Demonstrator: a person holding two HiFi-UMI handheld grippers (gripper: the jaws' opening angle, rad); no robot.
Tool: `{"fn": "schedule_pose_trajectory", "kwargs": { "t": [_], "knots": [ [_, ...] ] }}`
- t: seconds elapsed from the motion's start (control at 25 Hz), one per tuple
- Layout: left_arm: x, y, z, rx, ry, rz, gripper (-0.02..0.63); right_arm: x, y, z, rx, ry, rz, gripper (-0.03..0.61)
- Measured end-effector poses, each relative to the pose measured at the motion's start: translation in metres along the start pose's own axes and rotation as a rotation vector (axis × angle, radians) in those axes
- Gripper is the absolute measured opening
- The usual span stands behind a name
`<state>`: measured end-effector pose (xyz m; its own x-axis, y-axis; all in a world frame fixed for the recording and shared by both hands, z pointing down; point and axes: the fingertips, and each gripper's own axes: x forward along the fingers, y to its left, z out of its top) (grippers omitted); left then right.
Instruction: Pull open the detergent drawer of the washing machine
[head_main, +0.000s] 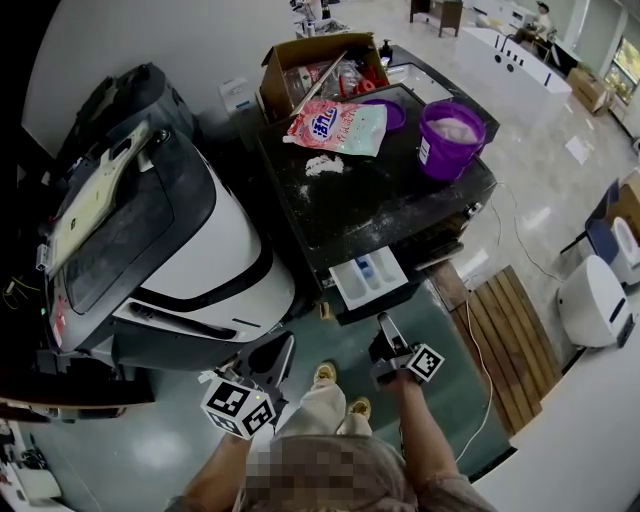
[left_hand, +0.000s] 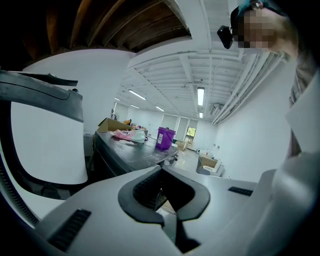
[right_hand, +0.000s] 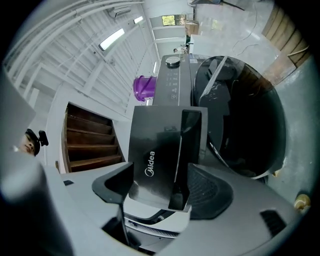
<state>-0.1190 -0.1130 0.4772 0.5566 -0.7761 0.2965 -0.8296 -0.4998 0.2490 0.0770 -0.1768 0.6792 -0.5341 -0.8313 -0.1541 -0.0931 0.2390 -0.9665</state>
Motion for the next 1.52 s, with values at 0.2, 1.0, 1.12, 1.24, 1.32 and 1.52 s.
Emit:
{"fn": "schedule_pose_trajectory", "kwargs": {
  "t": [0.2,1.0,1.12,1.24,1.32,1.52],
  "knots": [
    [-0.007,0.007,-0.003,0.003,0.015,0.023,0.021,0.003,-0.010,-0.004,0.046,-0.026,0.011,0.358],
    [-0.026,0.015,-0.011,0.006,0.030,0.069,0.021,0.024,0.006,0.000,0.088,-0.062,0.138,0.317],
    [-0.028,0.016,-0.011,0.005,0.028,0.075,0.021,0.022,0.006,0.000,0.101,-0.062,0.141,0.304],
    [-0.029,0.014,-0.010,0.005,0.027,0.074,0.021,0.021,0.010,0.000,0.099,-0.058,0.139,0.302],
    [-0.029,0.013,-0.009,0.004,0.025,0.073,0.021,0.020,0.012,0.001,0.099,-0.053,0.138,0.302],
    [-0.027,0.006,-0.009,0.006,0.024,0.061,0.021,0.013,0.013,0.003,0.109,-0.059,0.143,0.304]
  ]
}}
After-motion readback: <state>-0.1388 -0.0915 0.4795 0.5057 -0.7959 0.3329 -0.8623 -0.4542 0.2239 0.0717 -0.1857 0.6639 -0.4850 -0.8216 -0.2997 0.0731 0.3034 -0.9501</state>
